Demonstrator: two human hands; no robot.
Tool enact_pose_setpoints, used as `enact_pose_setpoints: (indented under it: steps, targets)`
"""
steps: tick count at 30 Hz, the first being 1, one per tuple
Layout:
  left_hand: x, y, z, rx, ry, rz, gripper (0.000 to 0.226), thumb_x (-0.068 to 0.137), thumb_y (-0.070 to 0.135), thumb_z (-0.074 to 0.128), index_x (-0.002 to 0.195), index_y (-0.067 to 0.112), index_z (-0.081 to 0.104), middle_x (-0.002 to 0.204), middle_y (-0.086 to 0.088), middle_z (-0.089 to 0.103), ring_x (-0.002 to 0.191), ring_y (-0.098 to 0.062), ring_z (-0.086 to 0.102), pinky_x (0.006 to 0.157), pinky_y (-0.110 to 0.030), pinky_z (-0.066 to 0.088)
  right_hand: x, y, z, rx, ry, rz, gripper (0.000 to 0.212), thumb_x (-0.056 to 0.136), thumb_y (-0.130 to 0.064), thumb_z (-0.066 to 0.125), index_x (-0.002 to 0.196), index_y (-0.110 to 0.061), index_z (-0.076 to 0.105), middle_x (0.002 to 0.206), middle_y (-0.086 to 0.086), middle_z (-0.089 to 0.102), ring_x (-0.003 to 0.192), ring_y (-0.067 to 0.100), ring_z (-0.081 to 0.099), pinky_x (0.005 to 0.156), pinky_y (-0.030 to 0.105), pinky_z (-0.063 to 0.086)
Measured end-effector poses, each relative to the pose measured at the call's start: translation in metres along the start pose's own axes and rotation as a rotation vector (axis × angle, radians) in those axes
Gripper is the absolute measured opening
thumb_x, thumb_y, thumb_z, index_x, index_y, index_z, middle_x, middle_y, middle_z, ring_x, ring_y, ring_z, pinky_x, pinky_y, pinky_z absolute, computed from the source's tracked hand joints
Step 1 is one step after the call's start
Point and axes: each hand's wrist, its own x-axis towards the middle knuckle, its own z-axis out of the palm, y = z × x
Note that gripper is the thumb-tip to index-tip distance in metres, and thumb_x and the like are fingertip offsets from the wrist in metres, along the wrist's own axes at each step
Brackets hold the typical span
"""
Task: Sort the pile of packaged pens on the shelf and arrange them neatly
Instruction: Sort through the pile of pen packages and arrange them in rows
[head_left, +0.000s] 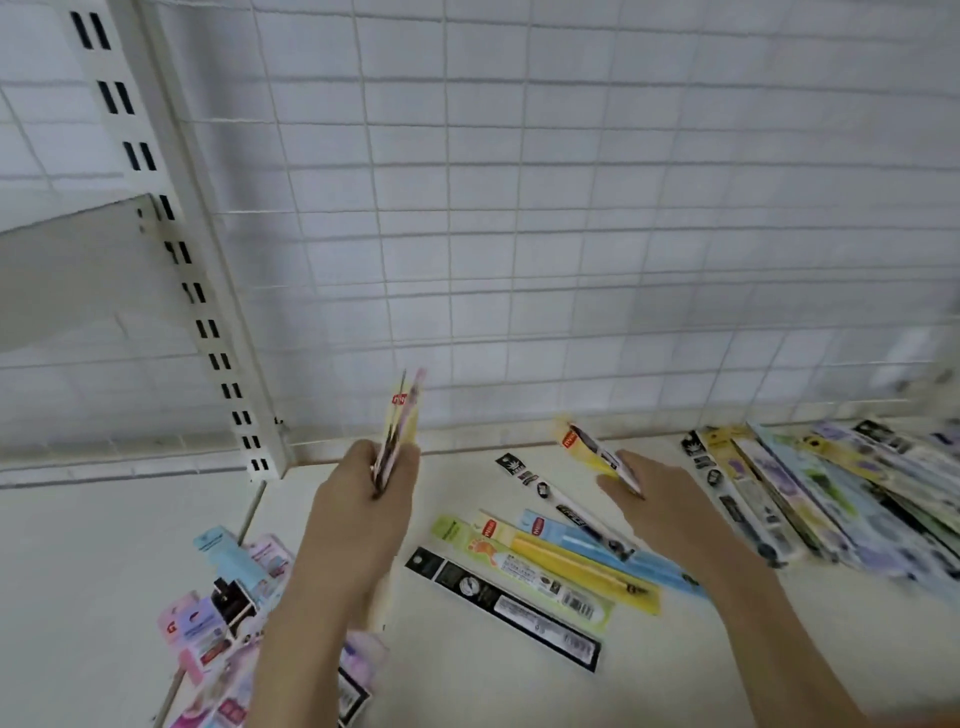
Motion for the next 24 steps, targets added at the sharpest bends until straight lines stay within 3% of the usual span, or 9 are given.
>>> enact_pose_setpoints:
  steps: [4,8,11,13,17,21,24]
  targets:
    - [-0.006,0.002,0.023,0.14,-0.062,0.029,0.036,0.088,0.04,0.057,0.071,0.012,0.042,0.056,-0.001,0.046,0.055,-0.02,0.046,0.052,-0.03,0.032,-0.01,0.024,-0.008,-0.048,0.005,0.024,0.022,0.098,-0.034,0.045,0.094,-0.013,0.051,0.068,0.0,0.055,0.069,0.022,0.056,0.058,0.029,0.041]
    - [-0.015,0.004,0.036,0.215,-0.09,0.038,0.034,0.088,0.04,0.058,0.071,0.019,0.038,0.058,0.002,0.045,0.054,-0.016,0.044,0.05,-0.027,0.031,-0.006,0.032,-0.001,-0.064,-0.043,0.075,0.031,0.094,-0.028,0.05,0.067,-0.024,0.037,0.062,-0.003,0.044,0.063,0.02,0.05,0.051,0.027,0.032]
    - [-0.02,-0.001,0.035,0.229,-0.056,0.035,0.027,0.093,0.037,0.051,0.081,0.014,0.042,0.06,0.001,0.046,0.053,-0.016,0.044,0.049,-0.026,0.031,0.009,0.02,0.007,-0.084,-0.115,0.036,0.019,0.093,-0.028,0.05,0.079,-0.015,0.05,0.074,0.001,0.052,0.072,0.022,0.053,0.057,0.03,0.036]
    - [-0.024,-0.005,0.031,0.24,0.001,0.023,0.024,0.095,0.032,0.046,0.084,0.011,0.043,0.059,0.0,0.047,0.052,-0.017,0.043,0.048,-0.027,0.031,0.018,0.008,0.013,-0.054,-0.143,-0.003,0.027,0.09,-0.038,0.055,0.088,-0.012,0.052,0.083,0.003,0.055,0.076,0.021,0.054,0.059,0.03,0.038]
    - [-0.038,-0.015,0.027,0.288,0.068,-0.05,0.024,0.097,0.027,0.041,0.076,0.016,0.039,0.064,-0.008,0.055,0.055,-0.021,0.045,0.054,-0.031,0.034,0.028,-0.006,0.026,-0.02,-0.292,-0.034,0.032,0.086,-0.041,0.06,0.076,-0.013,0.048,0.074,0.001,0.05,0.073,0.021,0.054,0.054,0.027,0.037]
    - [-0.05,-0.015,0.029,0.381,0.159,-0.117,0.033,0.094,0.026,0.045,0.064,0.02,0.034,0.057,-0.002,0.045,0.053,-0.016,0.041,0.049,-0.027,0.029,0.027,-0.002,0.026,-0.087,-0.299,-0.099,0.027,0.088,-0.03,0.054,0.067,-0.017,0.041,0.071,-0.001,0.047,0.075,0.023,0.053,0.05,0.024,0.031]
    - [-0.056,-0.011,0.035,0.406,0.223,-0.128,0.037,0.092,0.026,0.05,0.06,0.019,0.033,0.054,0.0,0.042,0.054,-0.018,0.041,0.048,-0.028,0.027,0.019,0.004,0.014,-0.045,-0.252,-0.107,0.012,0.087,-0.023,0.053,0.096,-0.015,0.049,0.09,0.003,0.054,0.081,0.025,0.053,0.059,0.028,0.038]
